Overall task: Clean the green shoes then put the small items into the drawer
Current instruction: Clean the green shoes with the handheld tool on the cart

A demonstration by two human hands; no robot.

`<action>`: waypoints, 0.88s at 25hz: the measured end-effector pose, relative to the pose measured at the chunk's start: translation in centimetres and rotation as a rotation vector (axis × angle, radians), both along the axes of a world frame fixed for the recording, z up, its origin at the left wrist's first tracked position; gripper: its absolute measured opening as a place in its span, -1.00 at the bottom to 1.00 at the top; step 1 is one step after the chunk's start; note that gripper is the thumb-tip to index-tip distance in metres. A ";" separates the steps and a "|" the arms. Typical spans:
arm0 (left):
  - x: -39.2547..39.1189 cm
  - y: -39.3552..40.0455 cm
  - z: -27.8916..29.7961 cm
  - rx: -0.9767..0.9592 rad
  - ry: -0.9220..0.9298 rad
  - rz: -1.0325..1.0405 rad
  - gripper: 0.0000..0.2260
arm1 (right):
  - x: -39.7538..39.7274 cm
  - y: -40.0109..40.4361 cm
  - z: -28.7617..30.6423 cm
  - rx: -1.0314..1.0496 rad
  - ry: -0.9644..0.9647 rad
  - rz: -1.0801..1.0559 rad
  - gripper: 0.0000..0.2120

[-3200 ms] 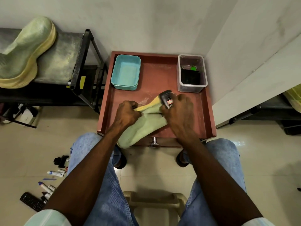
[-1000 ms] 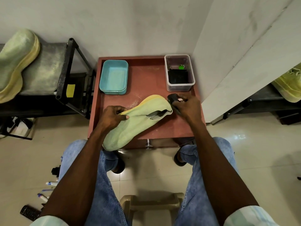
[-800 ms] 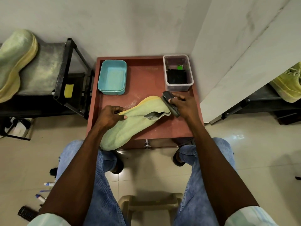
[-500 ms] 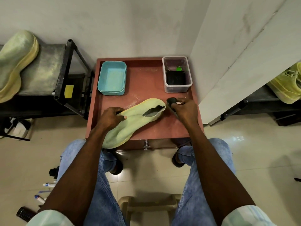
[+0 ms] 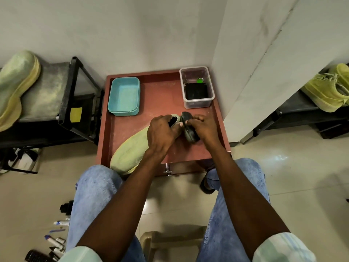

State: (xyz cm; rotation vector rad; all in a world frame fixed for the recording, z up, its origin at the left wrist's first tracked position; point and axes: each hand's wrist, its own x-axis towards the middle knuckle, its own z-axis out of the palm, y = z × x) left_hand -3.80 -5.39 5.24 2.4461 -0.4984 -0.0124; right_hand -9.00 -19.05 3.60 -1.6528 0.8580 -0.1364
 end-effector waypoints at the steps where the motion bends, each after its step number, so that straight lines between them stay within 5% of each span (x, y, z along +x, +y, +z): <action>1: 0.3 -0.3 -0.3 0.033 0.012 0.019 -0.72 | 0.0 -0.1 0.1 -0.070 0.013 -0.024 -0.75; 6: 1.0 0.4 -1.5 -0.092 0.174 0.098 -0.81 | 0.8 0.0 0.6 0.199 -0.175 0.043 -0.65; 10: 1.2 -1.0 -0.4 -0.219 0.317 0.314 -0.54 | 0.8 0.3 0.6 0.299 -0.160 0.045 -0.71; 13: 2.2 -1.7 -0.3 -0.283 0.407 0.439 -0.56 | 0.7 0.0 1.3 0.384 -0.147 -0.008 -0.86; 22: 1.9 -1.5 -2.3 -0.227 0.473 0.394 -0.84 | 1.1 -0.8 0.7 0.198 -0.192 -0.185 -0.76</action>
